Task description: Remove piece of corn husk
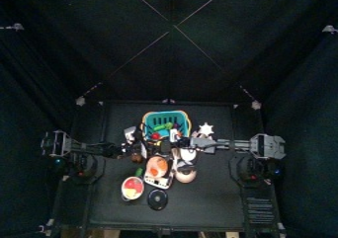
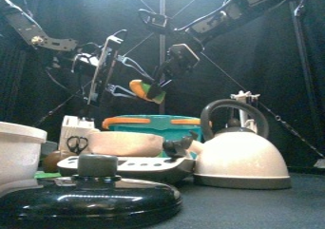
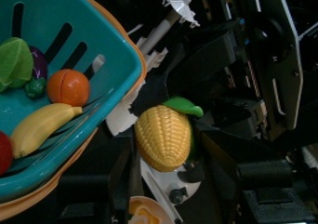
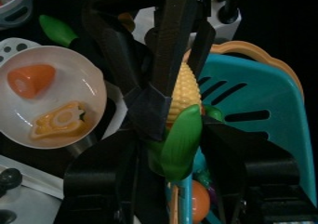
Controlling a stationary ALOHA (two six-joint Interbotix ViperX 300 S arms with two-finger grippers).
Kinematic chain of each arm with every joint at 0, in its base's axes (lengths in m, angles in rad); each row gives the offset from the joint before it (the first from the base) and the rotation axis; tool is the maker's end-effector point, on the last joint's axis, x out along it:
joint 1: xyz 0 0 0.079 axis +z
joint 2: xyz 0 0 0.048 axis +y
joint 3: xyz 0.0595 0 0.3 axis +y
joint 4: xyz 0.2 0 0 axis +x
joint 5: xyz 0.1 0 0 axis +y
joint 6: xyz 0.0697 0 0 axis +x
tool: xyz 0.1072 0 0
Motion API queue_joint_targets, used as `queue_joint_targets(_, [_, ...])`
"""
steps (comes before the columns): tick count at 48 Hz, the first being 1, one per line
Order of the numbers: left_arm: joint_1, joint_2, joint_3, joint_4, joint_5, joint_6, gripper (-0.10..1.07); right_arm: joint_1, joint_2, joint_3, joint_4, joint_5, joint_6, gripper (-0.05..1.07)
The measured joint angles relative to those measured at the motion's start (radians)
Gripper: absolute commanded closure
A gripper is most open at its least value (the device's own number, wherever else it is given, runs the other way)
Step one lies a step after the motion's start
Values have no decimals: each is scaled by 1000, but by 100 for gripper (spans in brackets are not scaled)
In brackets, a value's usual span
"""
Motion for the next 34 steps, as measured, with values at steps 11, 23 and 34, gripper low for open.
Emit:
queue_joint_targets(11, [0,0,0,37,3,-2,36,-3,-6,11,94,2,-3,31])
queue_joint_targets(23, [-2,-2,-2,115,2,0,37,5,-71,89,141,-54,-8,21])
queue_joint_targets(34, [5,2,8,117,5,3,37,8,-196,189,152,-172,-9,21])
